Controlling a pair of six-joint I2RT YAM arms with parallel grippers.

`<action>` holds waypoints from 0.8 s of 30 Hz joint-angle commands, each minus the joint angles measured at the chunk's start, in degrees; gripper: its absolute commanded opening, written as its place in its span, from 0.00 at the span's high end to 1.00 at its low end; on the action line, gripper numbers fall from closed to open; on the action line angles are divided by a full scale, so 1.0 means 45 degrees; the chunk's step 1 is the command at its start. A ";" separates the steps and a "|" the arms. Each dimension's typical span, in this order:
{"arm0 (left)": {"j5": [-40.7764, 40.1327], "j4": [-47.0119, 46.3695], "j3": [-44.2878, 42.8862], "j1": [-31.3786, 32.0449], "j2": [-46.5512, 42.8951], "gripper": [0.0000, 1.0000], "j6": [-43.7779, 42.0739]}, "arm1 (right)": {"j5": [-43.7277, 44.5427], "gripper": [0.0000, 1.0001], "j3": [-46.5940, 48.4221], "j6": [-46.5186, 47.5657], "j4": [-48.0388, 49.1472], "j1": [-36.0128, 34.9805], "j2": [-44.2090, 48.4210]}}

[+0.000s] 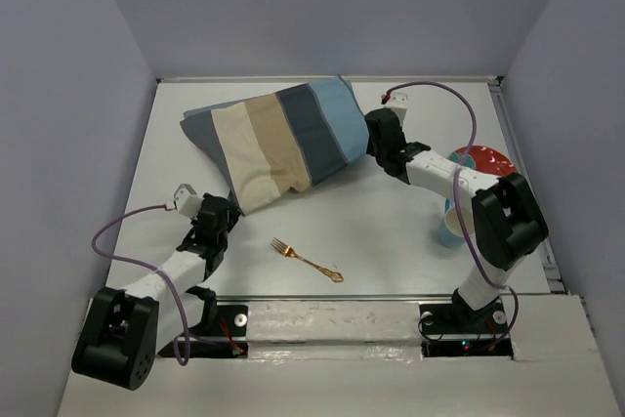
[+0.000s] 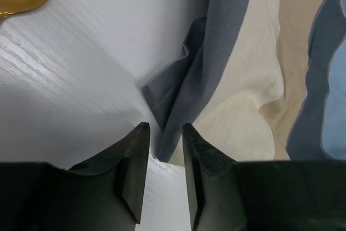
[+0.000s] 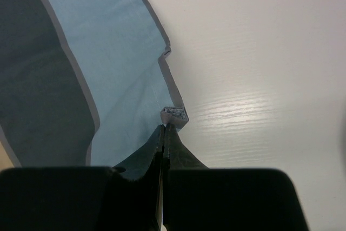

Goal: Set the dinner table for one person

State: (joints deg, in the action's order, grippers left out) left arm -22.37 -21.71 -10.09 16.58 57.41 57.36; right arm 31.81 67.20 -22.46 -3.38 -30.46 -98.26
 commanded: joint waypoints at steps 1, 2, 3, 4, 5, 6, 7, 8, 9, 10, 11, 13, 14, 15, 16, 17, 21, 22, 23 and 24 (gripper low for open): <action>-0.0441 0.0295 -0.0219 -0.0577 0.0171 0.67 0.0144 | 0.0099 1.00 -0.0206 -0.0010 0.0614 0.0147 0.0663; -0.0110 0.0178 -0.0258 -0.0733 0.0327 0.69 0.0105 | 0.0060 1.00 -0.0226 0.0010 0.0614 0.0263 0.0702; 0.0028 0.0061 -0.0316 -0.0967 0.0522 0.70 0.0085 | 0.0021 1.00 -0.0245 0.0010 0.0594 0.0264 0.0722; 0.0301 -0.0133 -0.0452 -0.1066 0.0930 0.72 -0.0031 | 0.0001 1.00 -0.0265 0.0049 0.0614 0.0264 0.0722; 0.0439 -0.0193 -0.0550 -0.1164 0.1147 0.72 -0.0110 | 0.0001 1.00 -0.0285 0.0069 0.0594 0.0264 0.0702; 0.0517 -0.0175 -0.0687 -0.1223 0.1594 0.72 -0.0188 | -0.0019 1.00 -0.0285 0.0088 0.0614 0.0380 0.0722; 0.0595 -0.0213 -0.0959 -0.1301 0.1792 0.71 -0.0324 | -0.0077 1.00 -0.0285 0.0088 0.0594 0.0382 0.0722; 0.0693 -0.0349 -0.1078 -0.1321 0.1968 0.68 -0.0403 | -0.0116 1.00 -0.0304 0.0088 0.0614 0.0382 0.0741; 0.0752 -0.0389 -0.1214 -0.1340 0.2337 0.67 -0.0462 | -0.0213 1.00 -0.0324 0.0088 0.0981 0.0382 0.0741; 0.0810 -0.0467 -0.1428 -0.1340 0.2514 0.65 -0.0520 | -0.0272 1.00 -0.0362 0.0088 0.1023 0.0382 0.0761; 0.0946 -0.0603 -0.1546 -0.1379 0.2845 0.63 -0.0618 | -0.0311 1.00 -0.0440 0.0069 0.1159 0.0382 0.0800; 0.0967 -0.0643 -0.1741 -0.1379 0.3082 0.62 -0.0696 | -0.0409 1.00 -0.0519 0.0088 0.1297 0.0382 0.0839; 0.0948 -0.0701 -0.1781 -0.1379 0.3160 0.62 -0.0735 | -0.0448 1.00 -0.0558 0.0108 0.1336 0.0382 0.0839; 0.0967 -0.0740 -0.1801 -0.1379 0.3161 0.62 -0.0755 | -0.0487 1.00 -0.0597 0.0127 0.1375 0.0382 0.0858; 0.0948 -0.0799 -0.1782 -0.1379 0.3180 0.62 -0.0775 | -0.0603 1.00 -0.0597 0.0147 0.1433 0.0382 0.0878; 0.1006 -0.0819 -0.1782 -0.1379 0.3180 0.62 -0.0910 | -0.0605 1.00 -0.0617 0.0166 0.1434 0.0382 0.0878; 0.1162 -0.0489 -0.2210 -0.1399 0.3744 0.71 -0.1553 | -0.0624 1.00 -0.0656 0.0166 0.1551 0.0382 0.0956; 0.1201 -0.0178 -0.2560 -0.1380 0.3940 0.78 -0.1711 | -0.0702 1.00 -0.0675 0.0186 0.1629 0.0382 0.1072; 0.1202 -0.0175 -0.2737 -0.1399 0.4097 0.82 -0.1828 | -0.0760 1.00 -0.0733 0.0205 0.1687 0.0382 0.1073; 0.1221 -0.0039 -0.2836 -0.1399 0.4311 0.85 -0.2023 | -0.0819 1.00 -0.0811 0.0206 0.1765 0.0382 0.1209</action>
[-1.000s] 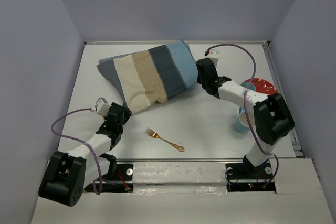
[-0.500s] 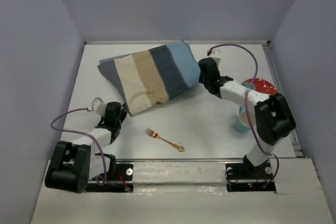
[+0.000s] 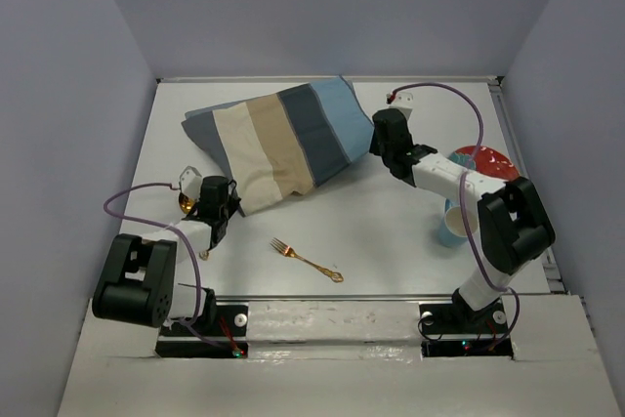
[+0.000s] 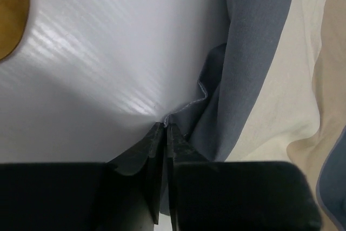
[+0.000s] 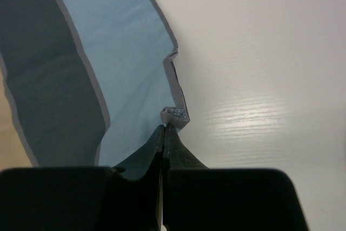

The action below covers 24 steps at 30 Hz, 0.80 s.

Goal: Set the dinner table for one person

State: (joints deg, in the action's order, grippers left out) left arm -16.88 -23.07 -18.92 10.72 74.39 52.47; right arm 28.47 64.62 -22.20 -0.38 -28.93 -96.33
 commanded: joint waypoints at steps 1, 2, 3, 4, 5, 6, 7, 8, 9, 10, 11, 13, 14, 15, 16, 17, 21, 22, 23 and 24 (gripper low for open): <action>0.0002 0.0244 -0.0913 -0.0117 0.0558 0.88 -0.0956 | -0.0096 1.00 -0.0258 0.0225 0.1159 0.0042 0.0841; 0.0041 0.0128 -0.0894 -0.0136 0.0539 0.97 -0.0995 | -0.0096 1.00 -0.0258 0.0245 0.1140 0.0042 0.0899; 0.0061 0.0030 -0.0855 -0.0136 0.0481 1.00 -0.1034 | -0.0077 1.00 -0.0278 0.0284 0.1159 0.0042 0.0939; 0.0119 -0.0106 -0.0797 -0.0117 0.0423 1.00 -0.1073 | -0.0076 1.00 -0.0317 0.0303 0.1159 0.0042 0.0958; 0.0255 -0.0262 -0.0738 -0.0117 0.0345 1.00 -0.1286 | -0.0076 1.00 -0.0356 0.0323 0.1159 0.0042 0.0997; 0.0353 -0.0303 -0.0757 -0.0136 0.0247 1.00 -0.1443 | -0.0096 1.00 -0.0395 0.0323 0.1159 0.0042 0.1094; 0.0431 -0.0303 -0.0912 -0.0117 -0.0044 1.00 -0.1677 | -0.0135 1.00 -0.0414 0.0323 0.1159 0.0042 0.1153; 0.0606 -0.0148 -0.1049 -0.0117 -0.0259 1.00 -0.2008 | -0.0174 1.00 -0.0492 0.0304 0.1179 0.0042 0.1231; 0.0724 -0.0089 -0.1185 -0.0117 -0.0532 1.00 -0.2127 | -0.0174 1.00 -0.0531 0.0303 0.1159 0.0042 0.1329; 0.0821 -0.0088 -0.1399 -0.0136 -0.1212 1.00 -0.2225 | -0.0155 1.00 -0.0551 0.0342 0.1159 0.0042 0.1542; 0.0842 -0.0030 -0.1537 -0.0136 -0.1605 1.00 -0.2303 | -0.0096 1.00 -0.0571 0.0381 0.1159 0.0042 0.1680; 0.0687 0.0165 -0.1945 -0.0136 -0.2735 1.00 -0.2304 | 0.0117 1.00 -0.0610 0.0614 0.1159 0.0042 0.2069; 0.0434 0.0533 -0.2142 -0.0136 -0.3361 1.00 -0.2285 | 0.0235 1.00 -0.0668 0.0713 0.1159 0.0042 0.2226; 0.0374 0.0672 -0.2453 -0.0117 -0.3657 1.00 -0.2265 | 0.0449 1.00 -0.0707 0.0868 0.1121 0.0042 0.2383; 0.0354 0.0790 -0.2456 -0.0136 -0.3931 1.00 -0.2265 | 0.0451 1.00 -0.0746 0.0870 0.1120 0.0042 0.2558; 0.0315 0.0868 -0.2746 -0.0117 -0.4185 1.00 -0.2246 | 0.0548 1.00 -0.0785 0.0947 0.1062 0.0042 0.2947; 0.0588 0.1161 -0.3587 -0.0117 -0.5570 1.00 -0.2148 | 0.0997 1.00 -0.0923 0.1376 0.0828 0.0159 0.4179; 0.0607 0.1220 -0.3802 -0.0136 -0.5787 1.00 -0.2322 | 0.1153 1.00 -0.0845 0.1532 0.0750 0.0159 0.4432; 0.0569 0.1317 -0.4365 -0.0136 -0.5944 1.00 -0.2459 | 0.1521 1.00 -0.0786 0.1882 0.0536 0.0159 0.4686; 0.0317 0.1550 -0.4680 -0.0136 -0.6100 1.00 -0.2576 | 0.1680 1.00 -0.0689 0.2021 0.0380 0.0275 0.4960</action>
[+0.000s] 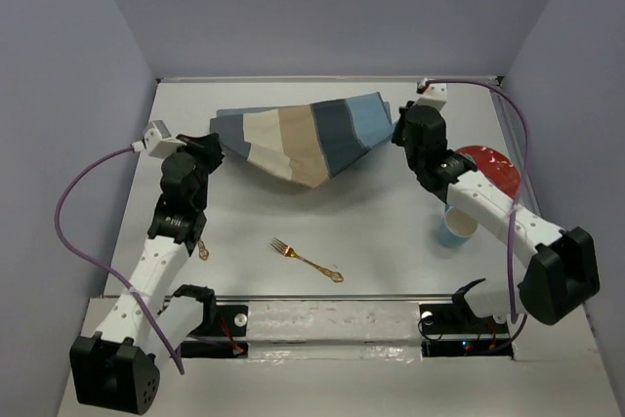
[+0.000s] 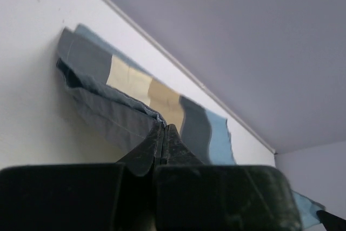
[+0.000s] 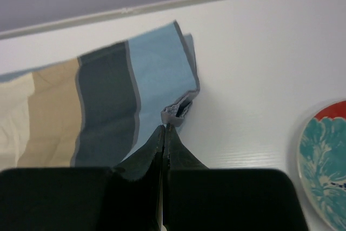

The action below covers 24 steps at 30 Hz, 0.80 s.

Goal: Set the dinner table for one person

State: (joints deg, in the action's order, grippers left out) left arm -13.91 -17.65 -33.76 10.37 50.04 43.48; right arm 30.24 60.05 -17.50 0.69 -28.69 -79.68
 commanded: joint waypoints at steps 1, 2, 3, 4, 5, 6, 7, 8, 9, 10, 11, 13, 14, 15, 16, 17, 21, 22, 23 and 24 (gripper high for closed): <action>-0.0462 0.0387 -0.1907 -0.0078 -0.0942 1.00 -0.0678 | 0.1462 1.00 0.0462 0.1152 -0.0053 0.0223 0.1861; -0.0656 0.0387 -0.2144 -0.0078 -0.1022 1.00 -0.0756 | 0.1483 1.00 0.0522 0.1231 -0.0075 0.0223 0.2195; -0.0678 0.0387 -0.2398 -0.0078 -0.1081 1.00 -0.0776 | 0.1483 1.00 0.0580 0.1309 -0.0094 0.0223 0.2779; -0.0659 0.0387 -0.2845 -0.0097 -0.1043 1.00 -0.0796 | 0.1445 1.00 0.0678 0.1387 -0.0133 0.0223 0.3055; -0.0504 0.0368 -0.3062 -0.0098 -0.0907 1.00 -0.0815 | 0.1386 1.00 0.0891 0.1388 -0.0501 0.0223 0.3271; -0.0444 0.0348 -0.3219 -0.0098 -0.0847 1.00 -0.0816 | 0.1328 1.00 0.1009 0.1427 -0.0659 0.0223 0.3660; -0.0386 0.0309 -0.3453 -0.0117 -0.0789 1.00 -0.0777 | 0.1230 1.00 0.1127 0.1485 -0.0912 0.0223 0.3818; -0.0366 0.0251 -0.3552 -0.0117 -0.0750 1.00 -0.0757 | 0.1210 1.00 0.1244 0.1544 -0.1031 0.0223 0.3975; -0.0327 0.0115 -0.3630 -0.0117 -0.0691 1.00 -0.0718 | 0.1113 1.00 0.1458 0.1583 -0.1167 0.0223 0.4111; -0.0346 0.0056 -0.3863 -0.0137 -0.0652 1.00 -0.0718 | 0.0977 1.00 0.1576 0.1641 -0.1401 0.0223 0.4325; -0.0385 -0.0003 -0.3981 -0.0117 -0.0613 1.00 -0.0776 | 0.0666 1.00 0.1732 0.1681 -0.1538 0.0223 0.4405; -0.0599 -0.0198 -0.4274 -0.0117 -0.0379 1.00 -0.0913 | 0.0507 1.00 0.2045 0.1720 -0.1637 0.0223 0.4523; -0.0658 -0.0334 -0.4604 -0.0117 -0.0262 1.00 -0.0971 | 0.0584 1.00 0.2162 0.1817 -0.1618 0.0223 0.4446; -0.0716 -0.0394 -0.4782 -0.0137 -0.0048 1.00 -0.1030 | 0.0604 1.00 0.2337 0.1895 -0.1618 0.0223 0.4309; -0.0659 -0.0394 -0.5035 -0.0175 0.0553 1.00 -0.1069 | 0.0604 1.00 0.2725 0.1973 -0.1618 0.0223 0.4134; -0.0194 -0.0375 -0.5521 -0.0272 0.0907 1.00 -0.1011 | 0.0566 1.00 0.2942 0.2109 -0.1579 0.0358 0.3668; 0.0650 -0.0511 -0.6598 -0.0761 0.2669 1.00 -0.0582 | 0.0216 1.00 0.4309 0.2657 -0.1404 0.0865 0.2511; 0.0631 -0.0511 -0.7141 -0.0936 0.3249 1.00 -0.0601 | -0.0521 1.00 0.4582 0.2619 -0.1345 0.1467 0.1892; 0.0650 -0.0453 -0.7533 -0.1054 0.3564 1.00 -0.0620 | -0.0915 1.00 0.4913 0.2522 -0.1344 0.1763 0.1558; 0.0843 -0.0221 -0.7905 -0.1190 0.4225 1.00 -0.0601 | -0.1267 1.00 0.5594 0.2424 -0.1344 0.2075 0.0858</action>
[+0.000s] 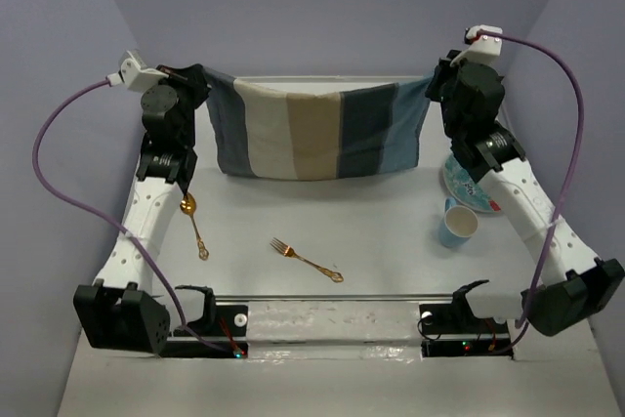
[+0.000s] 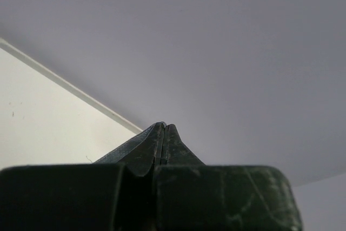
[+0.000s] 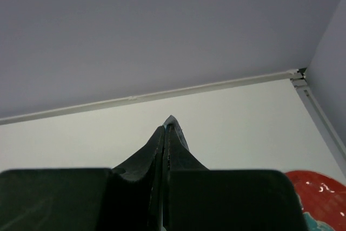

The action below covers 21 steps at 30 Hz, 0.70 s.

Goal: Set the dinner table for one person

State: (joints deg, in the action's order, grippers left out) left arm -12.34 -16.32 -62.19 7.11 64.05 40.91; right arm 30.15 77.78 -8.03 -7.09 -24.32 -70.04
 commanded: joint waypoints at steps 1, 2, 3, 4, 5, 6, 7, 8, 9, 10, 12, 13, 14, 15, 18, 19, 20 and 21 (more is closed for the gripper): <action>0.0631 -0.0418 -0.2459 -0.0719 0.1504 1.00 -0.0028 | -0.1986 1.00 0.2067 0.0146 0.0404 0.1377 -0.1716; 0.0787 -0.0127 -0.2990 -0.0818 0.1856 1.00 -0.0086 | -0.2264 1.00 0.3096 0.0125 0.0366 0.1883 -0.2146; 0.0885 0.0146 -0.3537 -0.0935 0.2247 1.00 -0.0125 | -0.2441 1.00 0.3725 0.0086 0.0269 0.2062 -0.2595; 0.0964 0.0381 -0.4161 -0.1014 0.2985 1.00 -0.0183 | -0.2578 1.00 0.4389 0.0086 -0.0022 0.2218 -0.3528; 0.1042 0.0616 -0.5347 -0.1092 0.3302 1.00 -0.0261 | -0.2734 1.00 0.5092 0.0221 -0.0238 0.2220 -0.3962; 0.1333 0.1005 -0.5919 -0.1267 0.3634 1.00 -0.0397 | -0.2736 1.00 0.6646 0.0377 -0.0550 0.2413 -0.4411; 0.1452 0.1241 -0.6544 -0.1326 0.4198 1.00 -0.0534 | -0.2678 1.00 0.7377 0.0514 -0.0823 0.2415 -0.4822; 0.1491 0.1572 -0.7884 -0.1366 0.4474 1.00 -0.0690 | -0.2580 1.00 0.8041 0.0844 -0.1213 0.2531 -0.5425; 0.1472 0.2194 -0.8478 -0.1443 0.4903 1.00 -0.0943 | -0.2521 1.00 0.9189 0.1021 -0.1391 0.2532 -0.5663; 0.1569 0.2355 -0.9315 -0.1483 0.5062 1.00 -0.0946 | -0.2443 1.00 0.9742 0.1236 -0.1721 0.2532 -0.5859; 0.1960 0.2648 -0.9849 -0.1483 0.5315 1.00 -0.0771 | -0.2403 1.00 1.0680 0.1374 -0.1880 0.2650 -0.6193; 0.1999 0.2746 -1.0102 -0.1464 0.5336 1.00 -0.0770 | -0.2481 1.00 1.0704 0.1413 -0.1881 0.2650 -0.6155; 0.2135 0.2747 -1.0008 -0.1483 0.5298 1.00 -0.0712 | -0.2520 1.00 1.0550 0.1375 -0.1881 0.2650 -0.5903; 0.2214 0.2631 -0.9814 -0.1483 0.5220 1.00 -0.0672 | -0.2559 1.00 1.0277 0.1278 -0.1842 0.2650 -0.5707; 0.2370 0.1757 -0.7710 -0.1483 0.4034 1.00 -0.0361 | -0.2696 1.00 0.7764 0.0888 -0.0871 0.2650 -0.4520; 0.2429 0.1364 -0.6794 -0.1483 0.3680 1.00 -0.0224 | -0.2754 1.00 0.6769 0.0693 -0.0865 0.2650 -0.4108; 0.2468 0.0722 -0.5006 -0.1483 0.3348 1.00 0.0125 | -0.2968 1.00 0.4497 0.0285 -0.0014 0.2650 -0.3697; 0.2430 0.0406 -0.4137 -0.1483 0.3016 1.00 0.0245 | -0.3086 1.00 0.3353 -0.0048 0.0439 0.2650 -0.3326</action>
State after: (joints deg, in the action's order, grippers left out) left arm -2.13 -7.73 -94.85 1.04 83.64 39.68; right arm 17.52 110.74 -4.82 -11.60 -13.08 -91.68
